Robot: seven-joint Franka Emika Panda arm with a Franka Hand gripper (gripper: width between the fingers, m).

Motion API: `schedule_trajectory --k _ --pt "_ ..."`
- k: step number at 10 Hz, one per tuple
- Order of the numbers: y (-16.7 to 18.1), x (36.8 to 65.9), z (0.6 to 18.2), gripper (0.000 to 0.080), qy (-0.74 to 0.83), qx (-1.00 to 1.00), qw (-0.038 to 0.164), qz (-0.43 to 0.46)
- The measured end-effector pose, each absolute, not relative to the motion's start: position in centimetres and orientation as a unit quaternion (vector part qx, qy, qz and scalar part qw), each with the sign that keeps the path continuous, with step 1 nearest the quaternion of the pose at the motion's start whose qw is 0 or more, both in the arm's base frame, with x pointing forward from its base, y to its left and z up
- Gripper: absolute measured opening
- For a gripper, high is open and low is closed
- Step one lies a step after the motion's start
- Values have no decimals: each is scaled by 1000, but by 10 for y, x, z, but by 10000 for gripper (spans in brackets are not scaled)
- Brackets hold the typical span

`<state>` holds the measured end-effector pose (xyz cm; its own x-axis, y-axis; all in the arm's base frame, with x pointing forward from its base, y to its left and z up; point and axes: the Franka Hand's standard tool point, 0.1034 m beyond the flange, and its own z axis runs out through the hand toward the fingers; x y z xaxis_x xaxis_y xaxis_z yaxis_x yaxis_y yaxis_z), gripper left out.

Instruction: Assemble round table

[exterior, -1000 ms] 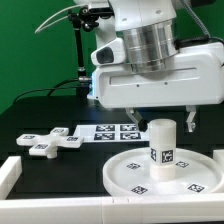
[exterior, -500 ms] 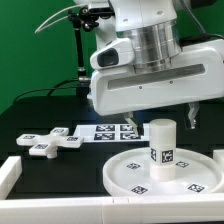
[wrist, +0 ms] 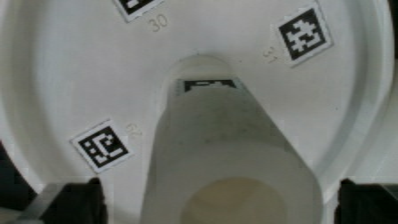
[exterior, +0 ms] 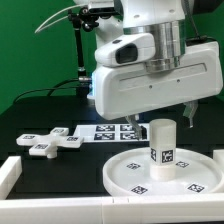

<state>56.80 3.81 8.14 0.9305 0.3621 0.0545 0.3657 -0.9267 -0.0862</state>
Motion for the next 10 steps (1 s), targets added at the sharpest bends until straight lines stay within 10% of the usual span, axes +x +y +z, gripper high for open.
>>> schedule_trajectory --k 10 --pt "40 569 79 649 -524 -852 7 -20"
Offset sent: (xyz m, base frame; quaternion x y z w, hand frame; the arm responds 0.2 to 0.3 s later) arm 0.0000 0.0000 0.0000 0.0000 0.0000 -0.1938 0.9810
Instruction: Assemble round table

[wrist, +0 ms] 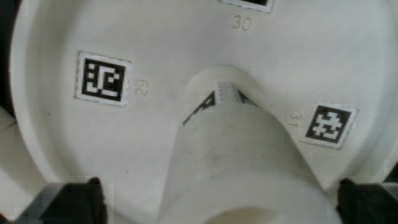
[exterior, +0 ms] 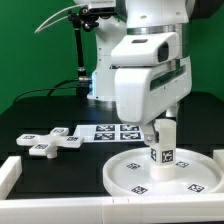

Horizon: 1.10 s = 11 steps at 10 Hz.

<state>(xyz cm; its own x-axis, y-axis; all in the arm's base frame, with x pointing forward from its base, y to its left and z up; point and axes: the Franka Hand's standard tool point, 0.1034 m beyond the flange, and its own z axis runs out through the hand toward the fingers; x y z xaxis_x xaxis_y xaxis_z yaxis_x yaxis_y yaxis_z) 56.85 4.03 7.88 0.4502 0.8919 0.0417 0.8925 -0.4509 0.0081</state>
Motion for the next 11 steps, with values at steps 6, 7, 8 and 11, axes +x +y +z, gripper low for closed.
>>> schedule_trajectory --k 6,7,8,11 --pt "42 571 77 649 -691 -723 -20 2" --pt "43 570 76 649 -705 -709 -22 5" --pt "43 571 76 649 -728 -685 -25 8" --pt "42 571 75 649 -785 -618 -33 18"
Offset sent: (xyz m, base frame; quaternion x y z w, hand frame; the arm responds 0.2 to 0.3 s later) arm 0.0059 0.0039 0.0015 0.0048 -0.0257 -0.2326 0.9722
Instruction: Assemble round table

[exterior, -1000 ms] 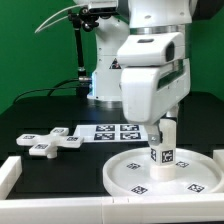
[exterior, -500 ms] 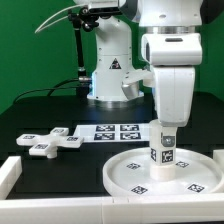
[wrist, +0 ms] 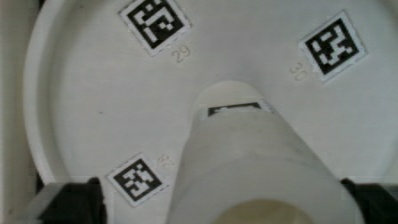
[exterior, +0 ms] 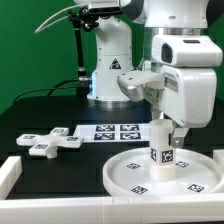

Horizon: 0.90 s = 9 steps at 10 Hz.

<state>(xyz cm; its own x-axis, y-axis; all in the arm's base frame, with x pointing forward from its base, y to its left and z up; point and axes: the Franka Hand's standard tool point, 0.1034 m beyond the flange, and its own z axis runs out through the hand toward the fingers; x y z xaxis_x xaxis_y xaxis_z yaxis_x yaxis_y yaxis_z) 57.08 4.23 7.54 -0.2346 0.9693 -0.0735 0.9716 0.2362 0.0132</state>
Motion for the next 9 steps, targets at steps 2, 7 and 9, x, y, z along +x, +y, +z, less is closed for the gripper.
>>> schedule_trajectory --k 2,7,9 --pt "40 571 75 623 798 602 35 -20" --pt "37 568 74 409 784 620 31 -25" --pt "37 567 74 409 748 663 29 -26"
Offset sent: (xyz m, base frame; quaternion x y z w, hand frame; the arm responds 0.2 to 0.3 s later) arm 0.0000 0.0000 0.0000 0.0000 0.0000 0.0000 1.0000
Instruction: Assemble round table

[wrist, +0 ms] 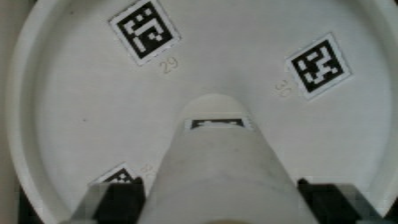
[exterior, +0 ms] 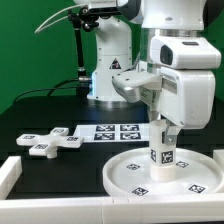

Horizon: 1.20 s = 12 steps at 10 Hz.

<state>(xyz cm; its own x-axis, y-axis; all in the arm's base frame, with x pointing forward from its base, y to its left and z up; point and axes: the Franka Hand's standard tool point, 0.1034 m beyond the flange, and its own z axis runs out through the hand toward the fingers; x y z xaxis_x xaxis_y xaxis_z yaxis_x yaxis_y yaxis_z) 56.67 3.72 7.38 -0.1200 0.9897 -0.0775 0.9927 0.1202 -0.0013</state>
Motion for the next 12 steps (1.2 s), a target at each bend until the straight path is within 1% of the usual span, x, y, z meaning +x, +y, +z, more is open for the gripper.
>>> schedule_trajectory --k 2,4,8,12 --pt "36 565 73 409 682 731 26 -33" --pt "36 565 73 409 647 762 27 -32" --pt "37 565 73 409 510 859 30 -27" --pt "39 563 72 409 348 937 23 -23"
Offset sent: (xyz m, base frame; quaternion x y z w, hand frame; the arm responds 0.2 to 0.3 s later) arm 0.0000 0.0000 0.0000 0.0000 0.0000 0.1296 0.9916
